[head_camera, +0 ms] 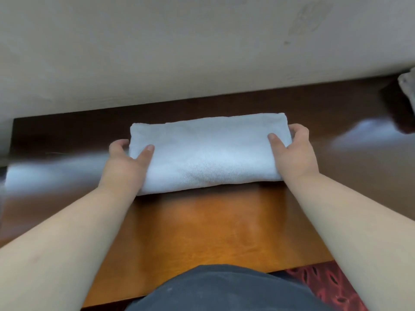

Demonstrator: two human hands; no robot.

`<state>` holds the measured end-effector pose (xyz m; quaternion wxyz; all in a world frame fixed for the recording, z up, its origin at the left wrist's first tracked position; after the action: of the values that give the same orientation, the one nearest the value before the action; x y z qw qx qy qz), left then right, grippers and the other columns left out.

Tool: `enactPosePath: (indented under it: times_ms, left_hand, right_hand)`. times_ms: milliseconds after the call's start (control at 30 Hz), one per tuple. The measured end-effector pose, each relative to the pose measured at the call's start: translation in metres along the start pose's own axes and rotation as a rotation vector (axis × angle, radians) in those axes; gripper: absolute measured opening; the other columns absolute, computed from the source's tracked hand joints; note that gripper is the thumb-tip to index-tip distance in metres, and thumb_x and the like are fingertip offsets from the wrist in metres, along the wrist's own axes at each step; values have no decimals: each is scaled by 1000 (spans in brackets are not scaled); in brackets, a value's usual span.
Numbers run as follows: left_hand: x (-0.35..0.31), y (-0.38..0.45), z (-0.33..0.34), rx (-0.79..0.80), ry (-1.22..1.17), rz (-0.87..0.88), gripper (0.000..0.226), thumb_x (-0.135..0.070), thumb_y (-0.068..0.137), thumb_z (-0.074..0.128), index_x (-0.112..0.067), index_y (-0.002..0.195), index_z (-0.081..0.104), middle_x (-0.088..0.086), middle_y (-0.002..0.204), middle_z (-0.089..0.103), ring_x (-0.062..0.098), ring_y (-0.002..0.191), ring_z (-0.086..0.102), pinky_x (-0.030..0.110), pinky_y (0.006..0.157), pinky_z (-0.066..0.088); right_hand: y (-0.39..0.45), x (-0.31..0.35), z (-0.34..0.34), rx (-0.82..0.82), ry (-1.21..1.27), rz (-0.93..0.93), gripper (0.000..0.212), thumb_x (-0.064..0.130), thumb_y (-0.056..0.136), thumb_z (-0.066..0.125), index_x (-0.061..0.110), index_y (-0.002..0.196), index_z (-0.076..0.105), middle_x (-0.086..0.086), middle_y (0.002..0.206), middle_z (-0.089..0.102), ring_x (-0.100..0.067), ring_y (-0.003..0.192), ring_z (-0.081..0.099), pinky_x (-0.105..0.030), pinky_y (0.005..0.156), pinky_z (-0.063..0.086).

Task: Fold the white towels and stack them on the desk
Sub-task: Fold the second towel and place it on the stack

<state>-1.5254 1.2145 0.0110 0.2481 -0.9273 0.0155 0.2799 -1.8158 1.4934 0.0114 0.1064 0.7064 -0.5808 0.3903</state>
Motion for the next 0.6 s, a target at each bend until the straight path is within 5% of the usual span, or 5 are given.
enactPosePath:
  times_ms: [67, 133, 267, 400, 600]
  left_hand:
    - [-13, -3, -12, -73, -7, 42, 80, -56, 82, 68, -35, 145, 22, 2, 136, 47, 27, 107, 56, 46, 92, 48]
    - [-40, -28, -22, -272, 132, 367, 76, -41, 88, 67, -35, 149, 21, 3, 150, 32, 28, 132, 39, 50, 108, 40]
    - [-94, -118, 45, -113, 441, 1190, 56, -38, 97, 38, -26, 151, 28, 9, 157, 32, 33, 145, 26, 54, 118, 16]
    - [-91, -92, 90, 164, 877, 979, 67, -60, 95, 2, -34, 156, -3, 2, 167, 0, 27, 152, -6, 58, 118, -5]
    - [-92, -65, 107, 309, 940, 965, 77, -70, 84, -9, -37, 153, -15, -1, 165, -15, 24, 150, -19, 54, 116, -13]
  right_hand:
    - [-2, 8, -2, -14, 15, 35, 55, 57, 88, 60, 37, 133, 36, 7, 122, 58, -23, 111, 60, -43, 95, 49]
    - [-14, 23, -8, -132, -58, -31, 68, 48, 89, 66, 32, 146, 33, 3, 143, 46, -21, 133, 44, -43, 109, 39]
    - [-63, 90, 26, -151, -288, -691, 56, 33, 93, 50, 26, 148, 41, -3, 155, 41, -23, 148, 27, -51, 121, 20]
    - [-44, 82, 67, 221, -742, -577, 58, 43, 102, 23, 32, 159, 18, 2, 168, 12, -23, 155, 1, -56, 122, 1]
    - [-23, 73, 83, 258, -826, -542, 72, 56, 93, 4, 30, 160, 7, 0, 169, 6, -23, 155, 0, -55, 122, 1]
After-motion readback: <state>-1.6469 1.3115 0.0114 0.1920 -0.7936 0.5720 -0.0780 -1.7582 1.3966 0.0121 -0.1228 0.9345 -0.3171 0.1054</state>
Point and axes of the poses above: each hand's wrist, its own y-axis towards the middle knuckle, its own z-axis out of the palm, x = y × z, the point moved 5 cm from there along y, towards the middle knuckle
